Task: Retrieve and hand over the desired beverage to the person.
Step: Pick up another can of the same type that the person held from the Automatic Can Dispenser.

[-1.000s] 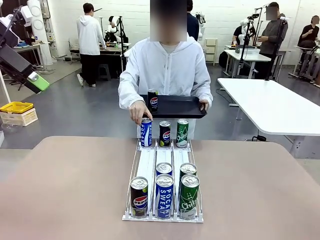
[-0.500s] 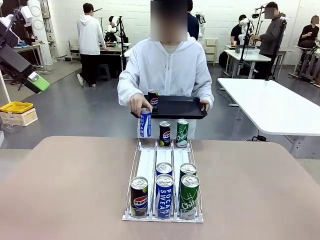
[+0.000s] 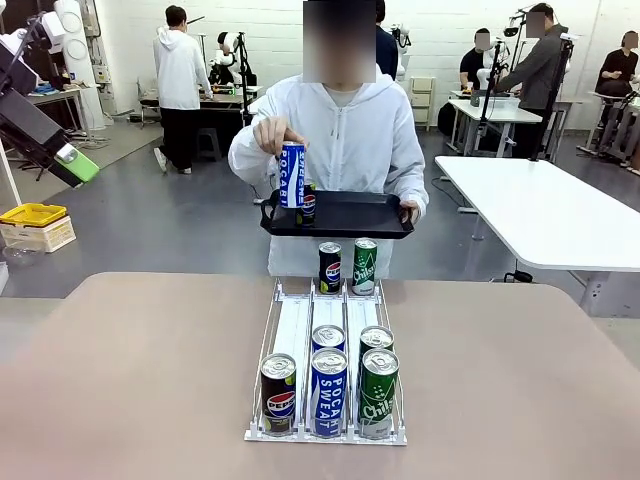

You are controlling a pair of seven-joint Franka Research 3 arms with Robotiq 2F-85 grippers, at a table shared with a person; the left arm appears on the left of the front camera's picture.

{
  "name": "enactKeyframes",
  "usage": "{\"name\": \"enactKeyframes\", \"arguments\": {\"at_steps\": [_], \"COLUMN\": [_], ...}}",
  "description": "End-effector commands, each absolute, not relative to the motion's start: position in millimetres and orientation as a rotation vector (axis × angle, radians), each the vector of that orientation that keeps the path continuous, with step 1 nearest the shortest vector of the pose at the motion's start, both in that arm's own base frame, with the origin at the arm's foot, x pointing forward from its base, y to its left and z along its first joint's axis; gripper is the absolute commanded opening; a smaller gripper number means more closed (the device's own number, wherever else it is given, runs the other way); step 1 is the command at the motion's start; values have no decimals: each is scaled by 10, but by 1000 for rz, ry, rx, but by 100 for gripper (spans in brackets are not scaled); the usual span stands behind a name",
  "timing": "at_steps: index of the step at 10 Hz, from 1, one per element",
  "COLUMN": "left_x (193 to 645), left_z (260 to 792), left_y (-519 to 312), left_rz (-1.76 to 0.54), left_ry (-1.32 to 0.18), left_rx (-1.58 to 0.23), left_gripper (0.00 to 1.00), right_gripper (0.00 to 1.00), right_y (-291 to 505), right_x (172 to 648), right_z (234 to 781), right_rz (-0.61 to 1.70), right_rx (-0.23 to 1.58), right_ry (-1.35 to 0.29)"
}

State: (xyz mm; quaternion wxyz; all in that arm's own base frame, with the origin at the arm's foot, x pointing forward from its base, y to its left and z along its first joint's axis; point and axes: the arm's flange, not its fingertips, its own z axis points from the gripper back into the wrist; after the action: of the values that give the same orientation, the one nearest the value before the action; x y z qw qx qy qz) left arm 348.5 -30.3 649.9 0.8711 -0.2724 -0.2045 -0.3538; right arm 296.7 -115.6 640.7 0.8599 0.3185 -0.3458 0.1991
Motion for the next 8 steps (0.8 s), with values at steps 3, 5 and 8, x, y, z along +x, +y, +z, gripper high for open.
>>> {"name": "enactKeyframes", "arguments": {"at_steps": [3,5,8], "left_x": [3490,3490,3490], "left_z": [6495,6495,6495], "left_y": [-297,-297,-297], "left_rz": [-753,-753,-753], "left_ry": [-427,-427,-427], "left_rx": [-579,-579,-579], "left_gripper": [100,100,100], "right_gripper": [100,100,100], "right_y": [-1149,-1149,-1149], "right_x": [2986,2986,2986], "right_z": [6413,6413,6413], "right_rz": [434,434,434], "right_rx": [703,703,703], "right_ry": [-748,-748,-748]}}
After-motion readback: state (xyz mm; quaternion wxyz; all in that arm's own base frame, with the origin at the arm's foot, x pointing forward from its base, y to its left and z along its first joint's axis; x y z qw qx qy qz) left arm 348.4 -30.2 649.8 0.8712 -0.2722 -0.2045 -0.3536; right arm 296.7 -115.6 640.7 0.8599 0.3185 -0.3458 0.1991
